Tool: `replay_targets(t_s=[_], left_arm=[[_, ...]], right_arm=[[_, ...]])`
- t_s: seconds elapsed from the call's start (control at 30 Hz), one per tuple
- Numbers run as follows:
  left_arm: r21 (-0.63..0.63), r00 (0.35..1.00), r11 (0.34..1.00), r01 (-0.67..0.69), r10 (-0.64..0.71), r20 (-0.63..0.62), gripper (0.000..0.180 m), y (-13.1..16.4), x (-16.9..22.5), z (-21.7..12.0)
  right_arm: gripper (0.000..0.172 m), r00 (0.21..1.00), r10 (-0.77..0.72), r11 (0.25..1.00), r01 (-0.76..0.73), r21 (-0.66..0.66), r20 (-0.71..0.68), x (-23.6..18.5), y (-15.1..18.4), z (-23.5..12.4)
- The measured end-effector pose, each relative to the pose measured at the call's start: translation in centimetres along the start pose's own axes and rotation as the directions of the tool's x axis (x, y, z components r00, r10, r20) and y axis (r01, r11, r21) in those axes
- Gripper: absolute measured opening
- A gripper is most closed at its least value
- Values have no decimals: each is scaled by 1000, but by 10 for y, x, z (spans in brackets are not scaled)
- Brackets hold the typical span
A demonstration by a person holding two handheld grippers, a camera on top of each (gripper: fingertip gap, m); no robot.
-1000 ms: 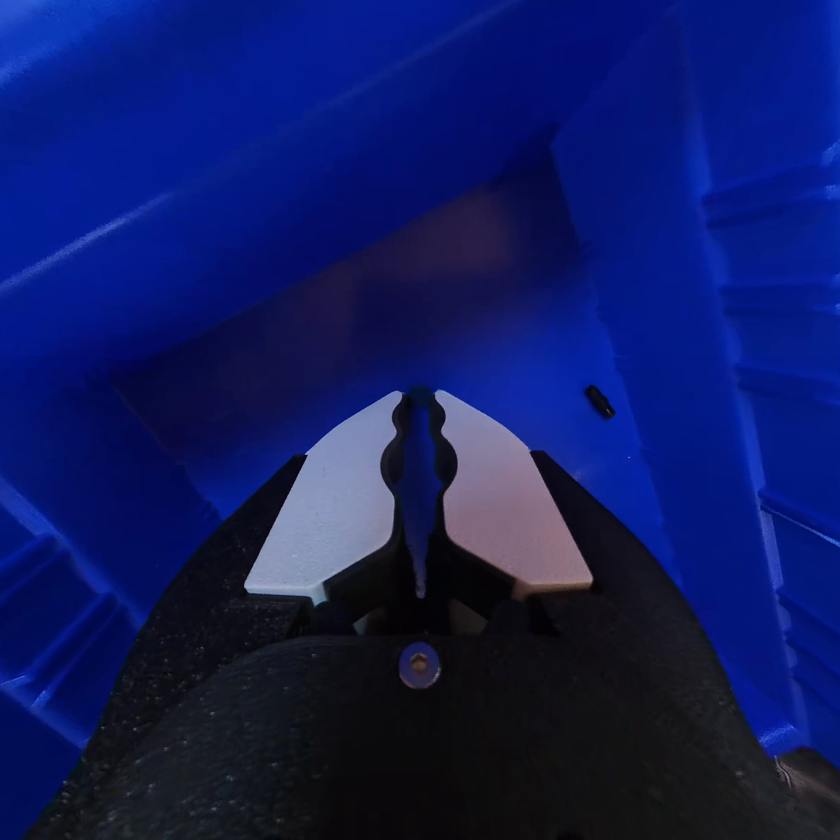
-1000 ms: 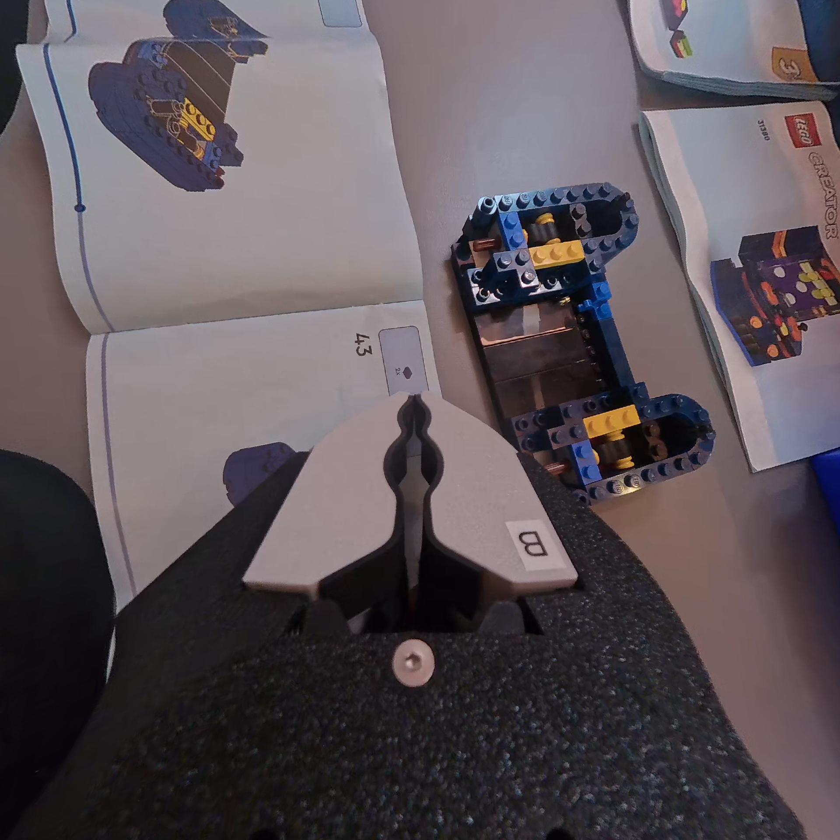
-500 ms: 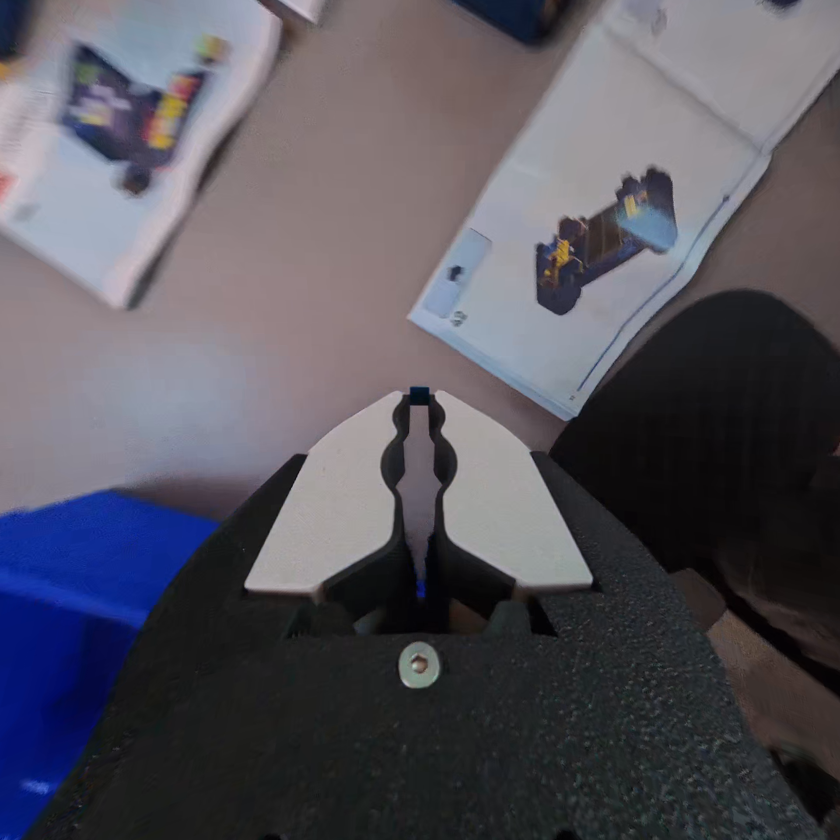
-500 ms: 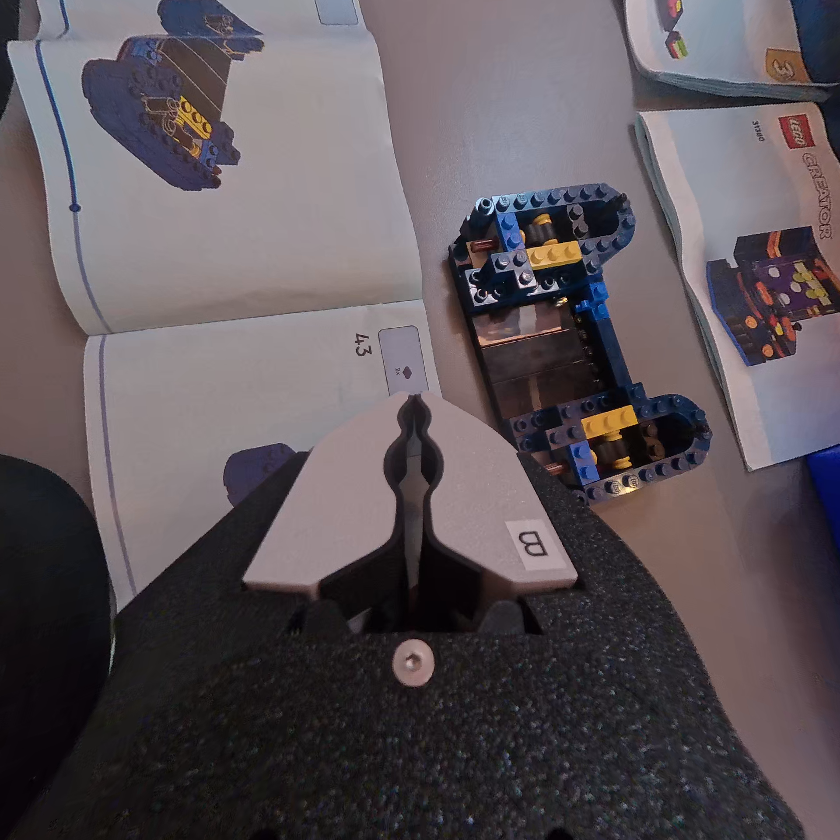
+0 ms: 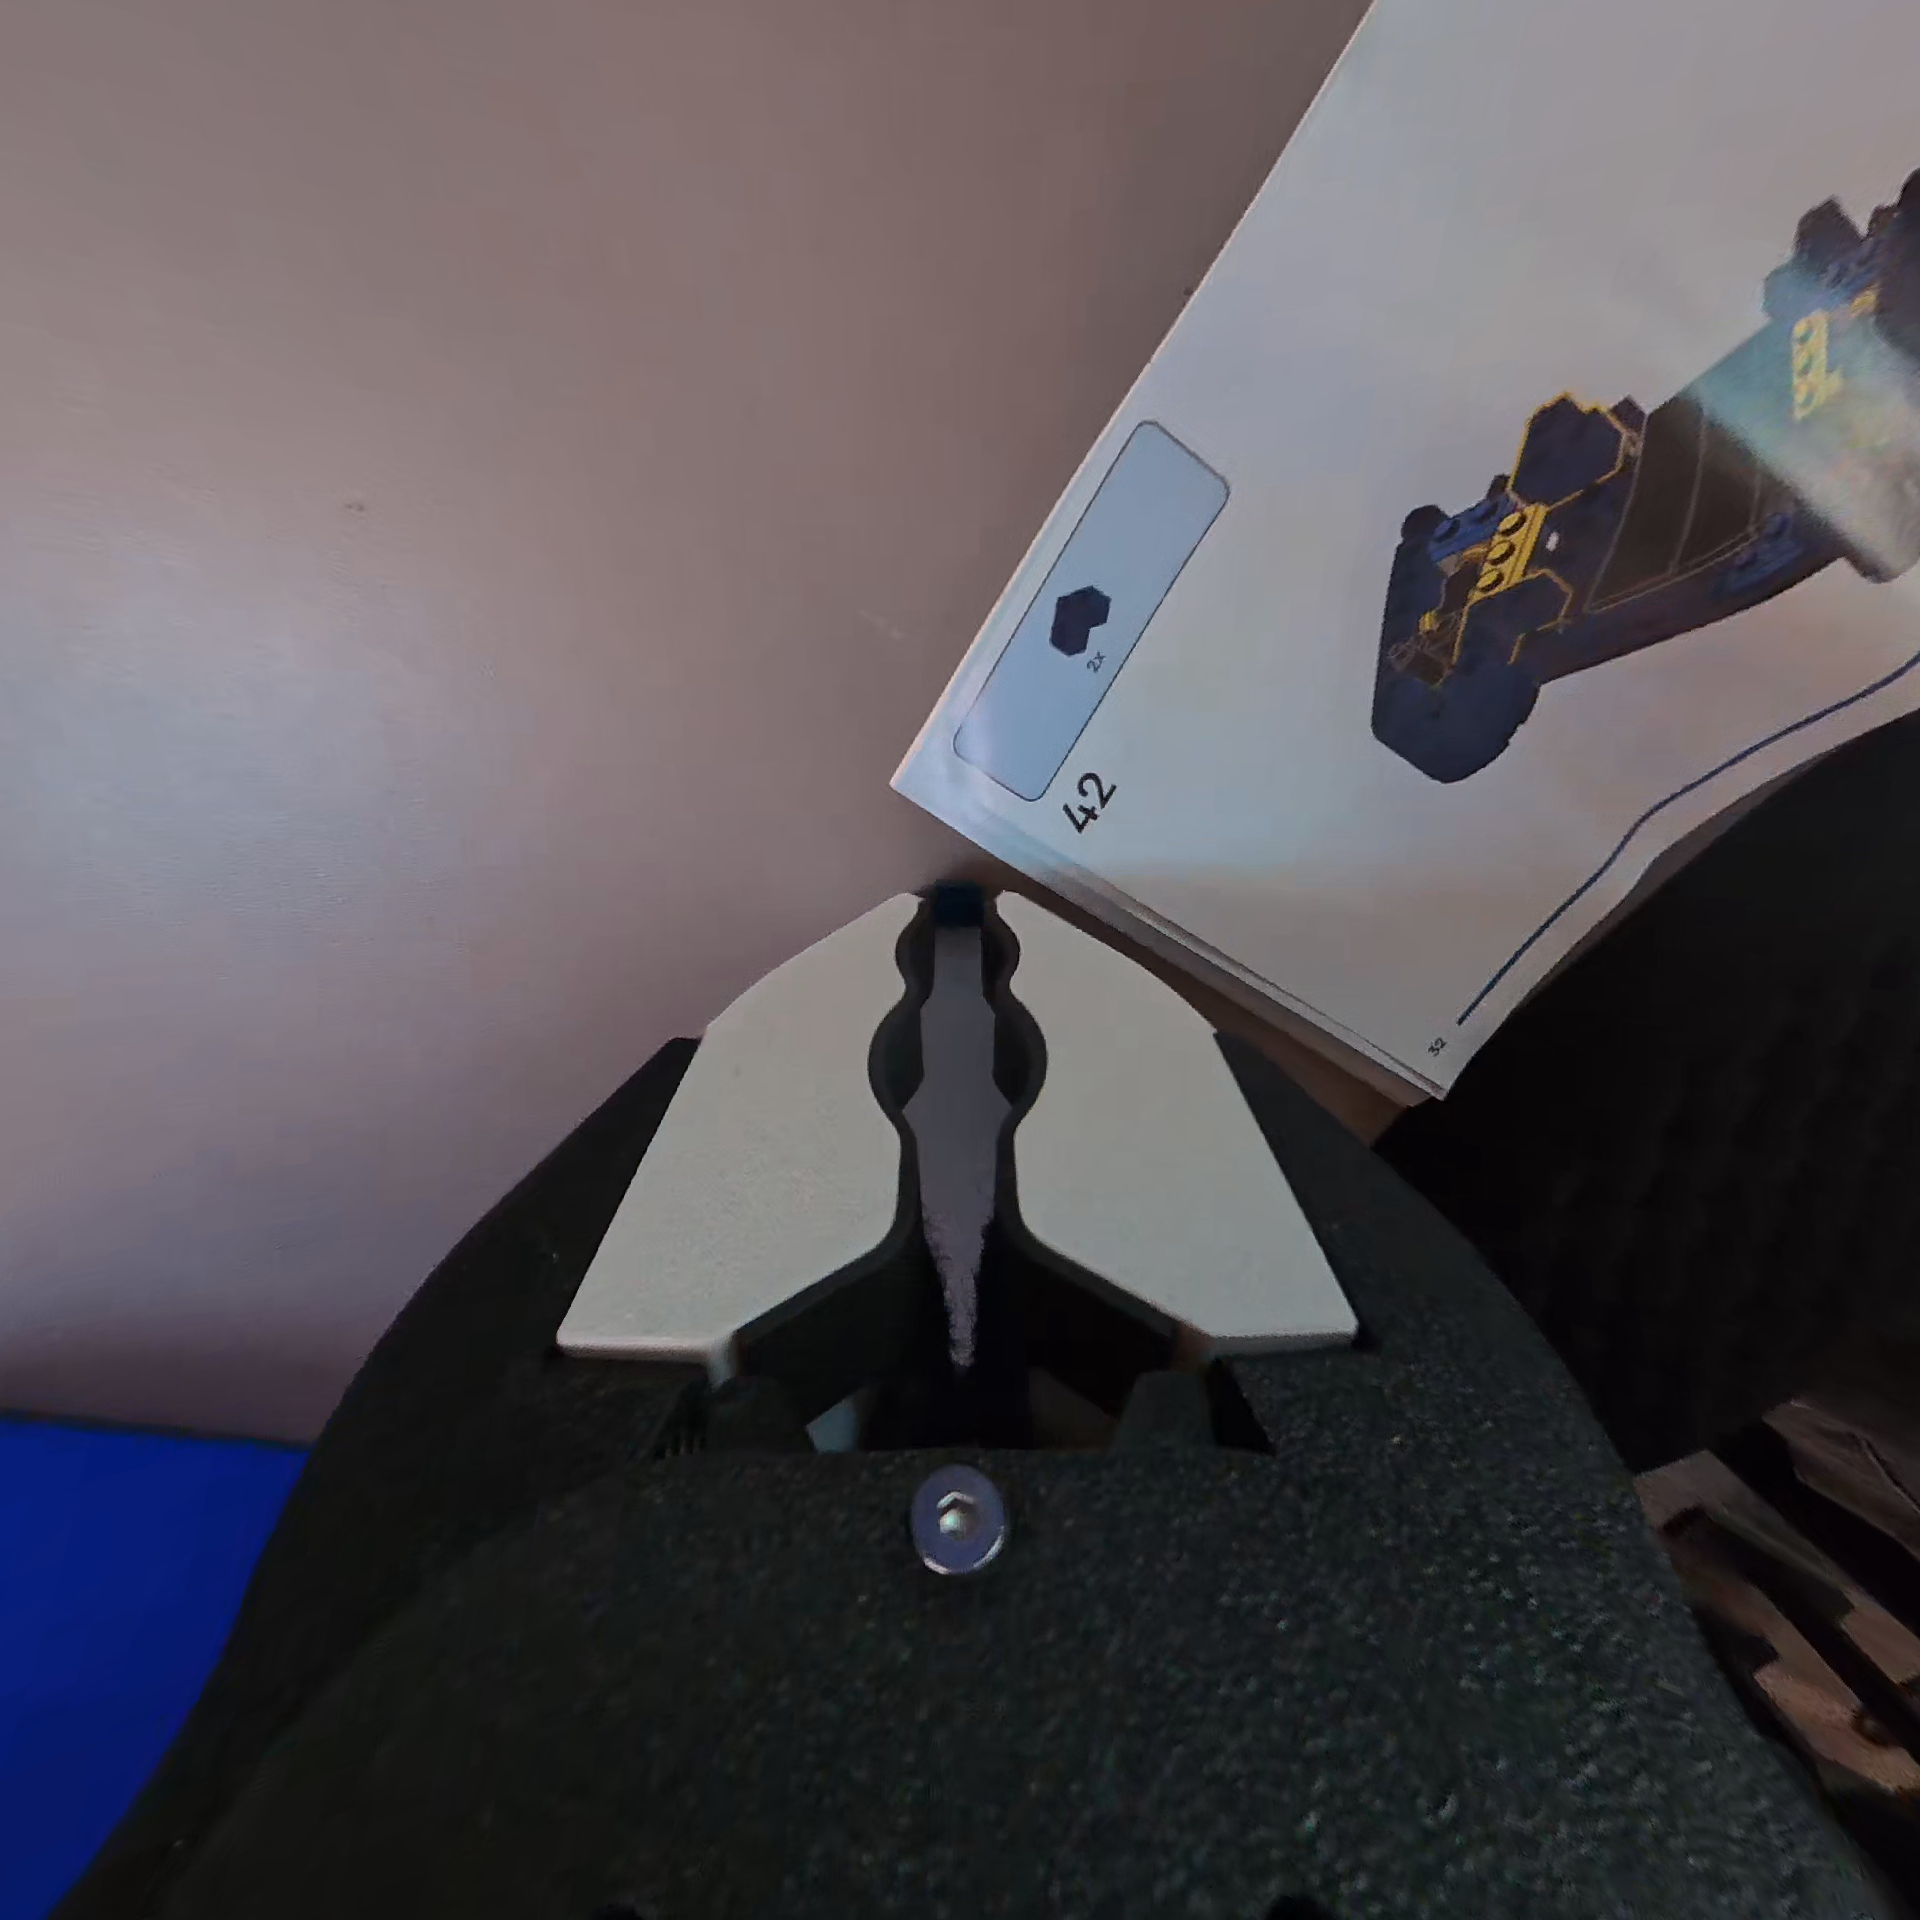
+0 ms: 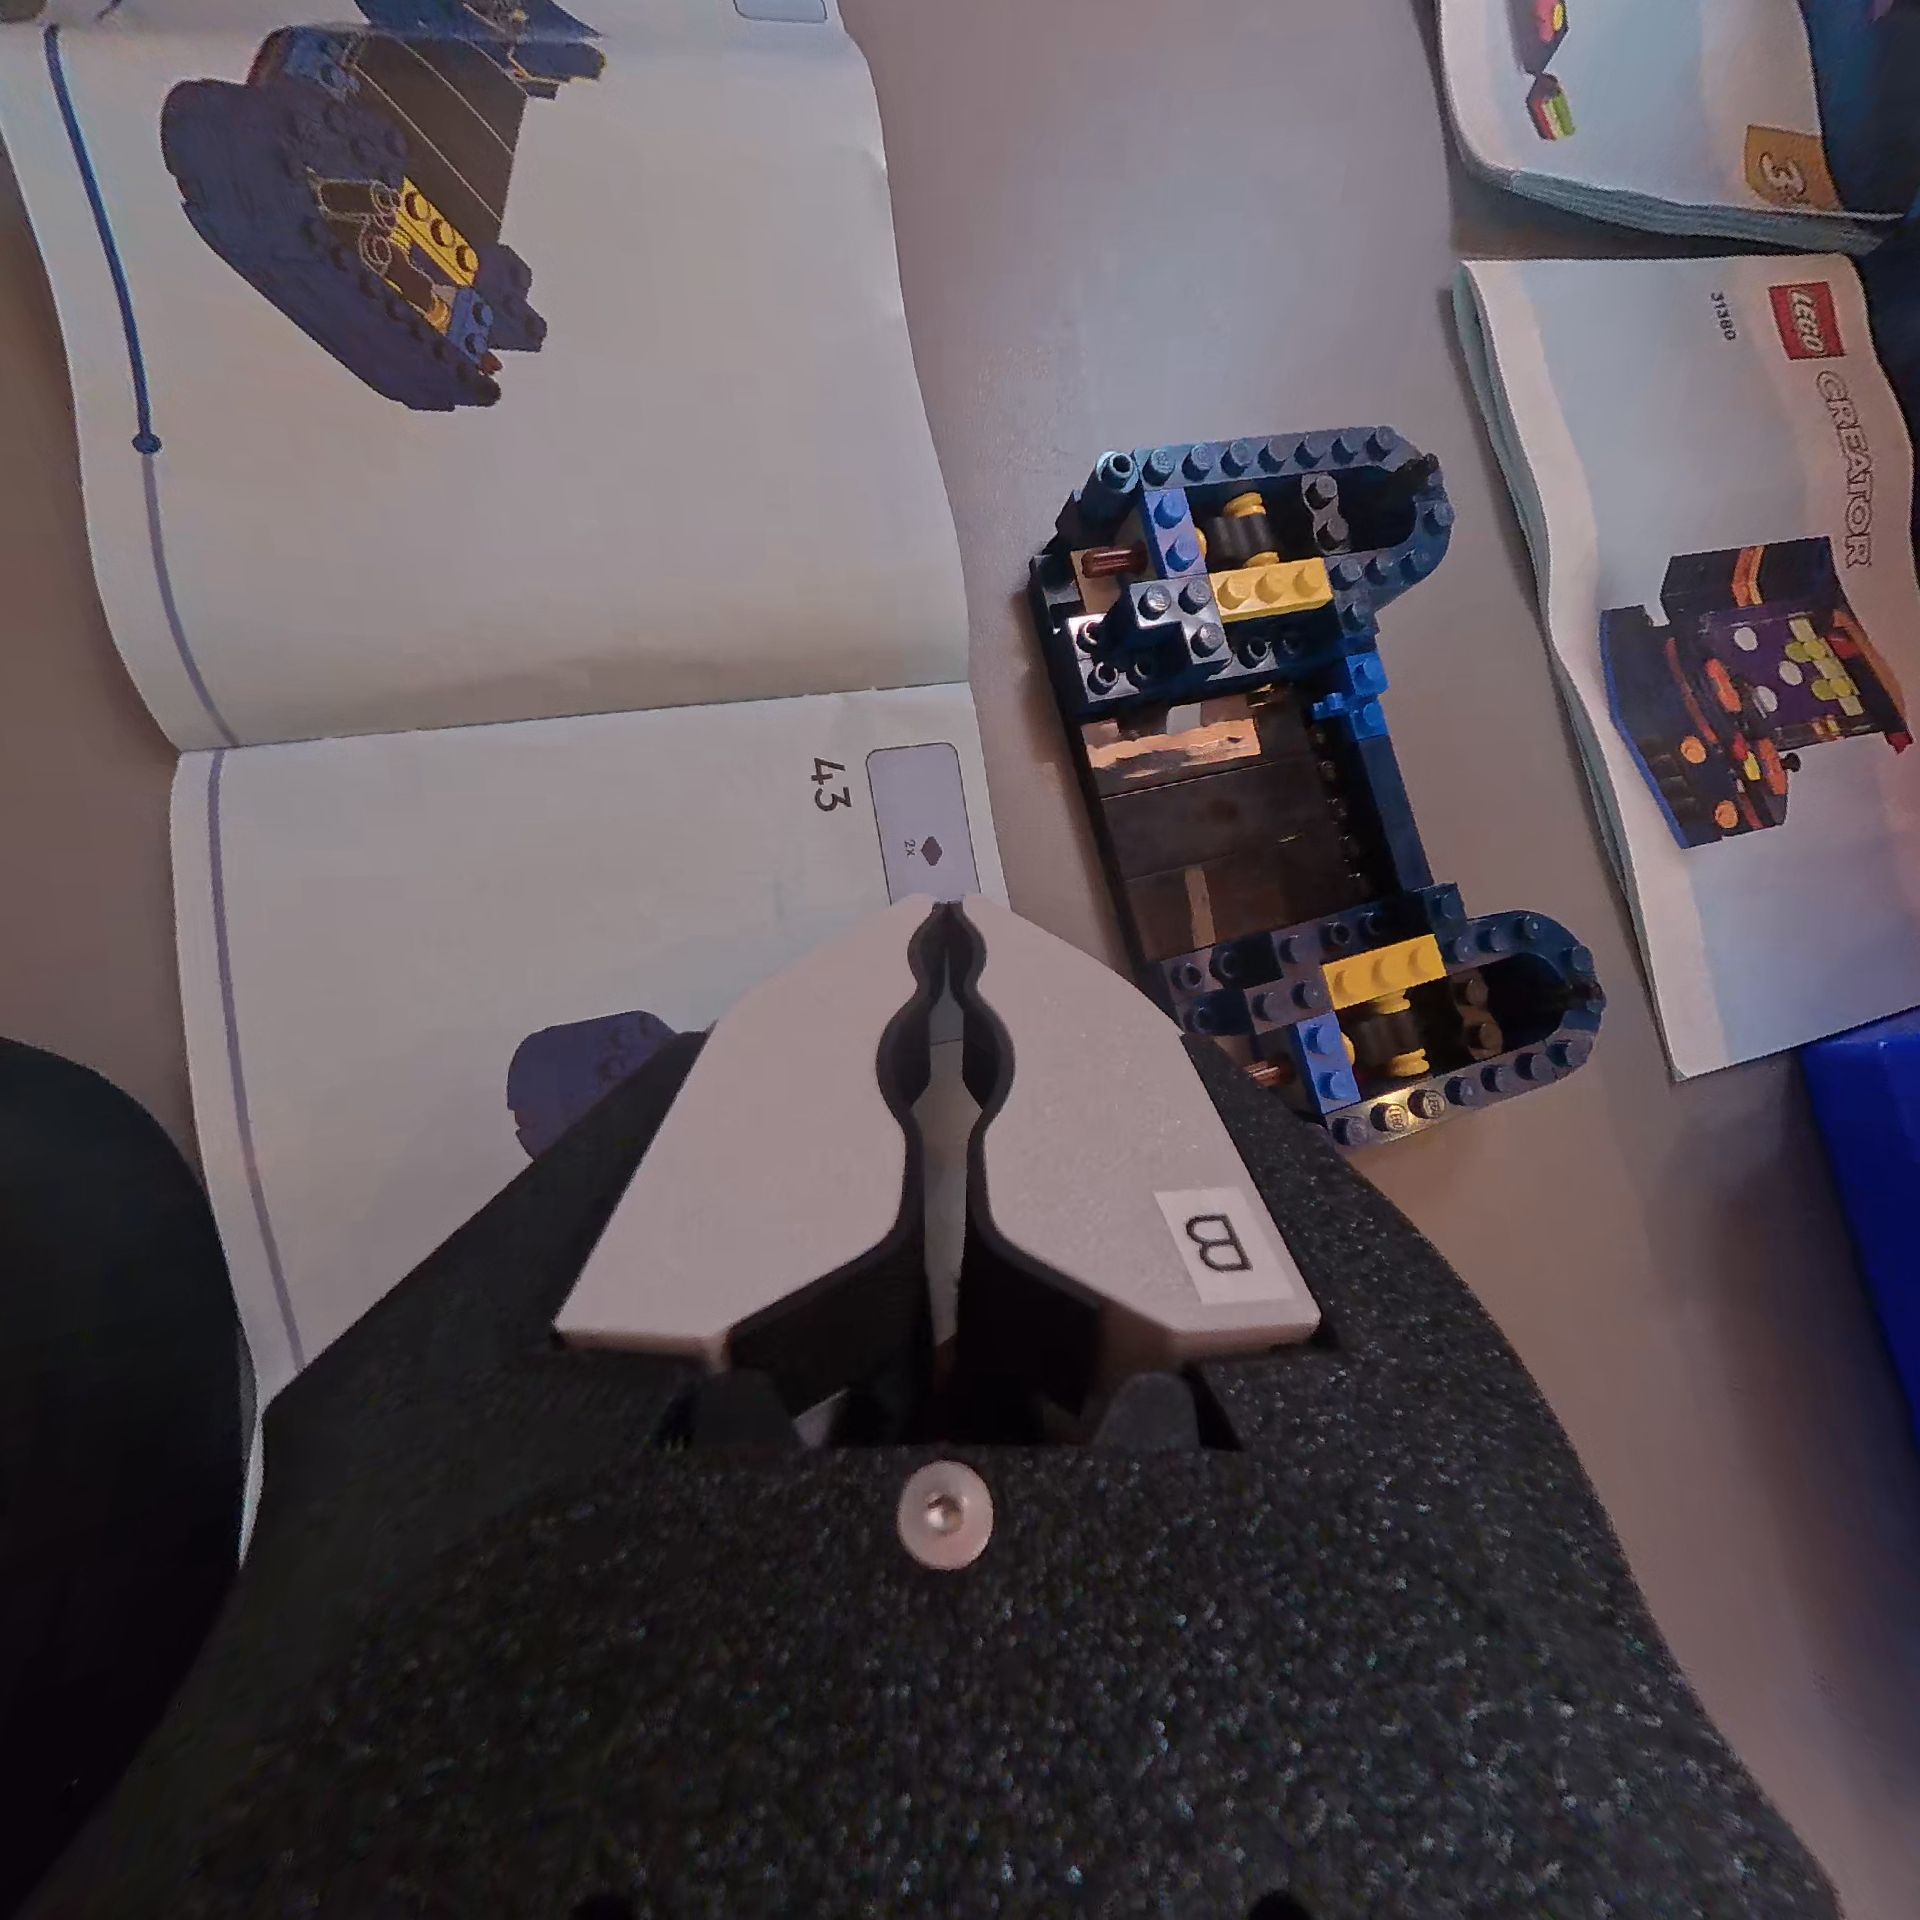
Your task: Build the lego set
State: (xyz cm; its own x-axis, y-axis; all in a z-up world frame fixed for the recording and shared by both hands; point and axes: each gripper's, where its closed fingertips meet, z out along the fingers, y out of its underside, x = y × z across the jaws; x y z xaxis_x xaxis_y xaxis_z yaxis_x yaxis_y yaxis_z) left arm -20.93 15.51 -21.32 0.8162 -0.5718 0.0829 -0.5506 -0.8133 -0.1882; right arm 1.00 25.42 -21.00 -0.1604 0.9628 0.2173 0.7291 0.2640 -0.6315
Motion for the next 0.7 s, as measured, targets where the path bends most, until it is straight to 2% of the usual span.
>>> replay_targets(t_s=[0.2, 0.27, 0.37, 0.47, 0.53, 0.6, 0.63, 0.67, 0.7], left_arm=[[-23, 1000, 1000, 0, 0, 10, 17, 3, 2, -3], [12, 999, 1000, 7, -7, 31, 18, 1, 2, -12], [131, 993, 991, 7, -23, 116, 22, -3, 1, -49], [366, 980, 930, 26, -95, 173, 22, -3, -3, -114], [480, 936, 873, 82, -232, 263, 22, 20, -28, -160], [522, 833, 834, 179, -411, 370, 22, 66, -68, -192], [518, 773, 817, 252, -492, 400, 23, 93, -88, -199], [505, 739, 798, 330, -551, 387, 26, 115, -103, -198], [486, 733, 776, 402, -591, 338, 29, 133, -115, -191]], right_arm=[[0, 1000, 1, 1000, -1, 1, -1, 0, 0, 0], [0, 1000, 1, 1000, -1, 2, -1, 0, 0, 0], [0, 1000, 1, 1000, -1, 3, -1, 0, 0, 0], [0, 1000, 4, 1000, -4, 4, 1, 0, 0, 0], [0, 1000, 4, 1000, -4, 3, 1, 0, 0, 0], [0, 1000, 1, 1000, -1, -1, -1, 0, 0, 0], [0, 1000, -1, 1000, 1, -3, -3, 0, 0, 0], [0, 1000, -3, 1000, 3, -5, -4, 0, 0, 0], [0, 1000, -4, 1000, 4, -6, -6, 0, 0, 0]])
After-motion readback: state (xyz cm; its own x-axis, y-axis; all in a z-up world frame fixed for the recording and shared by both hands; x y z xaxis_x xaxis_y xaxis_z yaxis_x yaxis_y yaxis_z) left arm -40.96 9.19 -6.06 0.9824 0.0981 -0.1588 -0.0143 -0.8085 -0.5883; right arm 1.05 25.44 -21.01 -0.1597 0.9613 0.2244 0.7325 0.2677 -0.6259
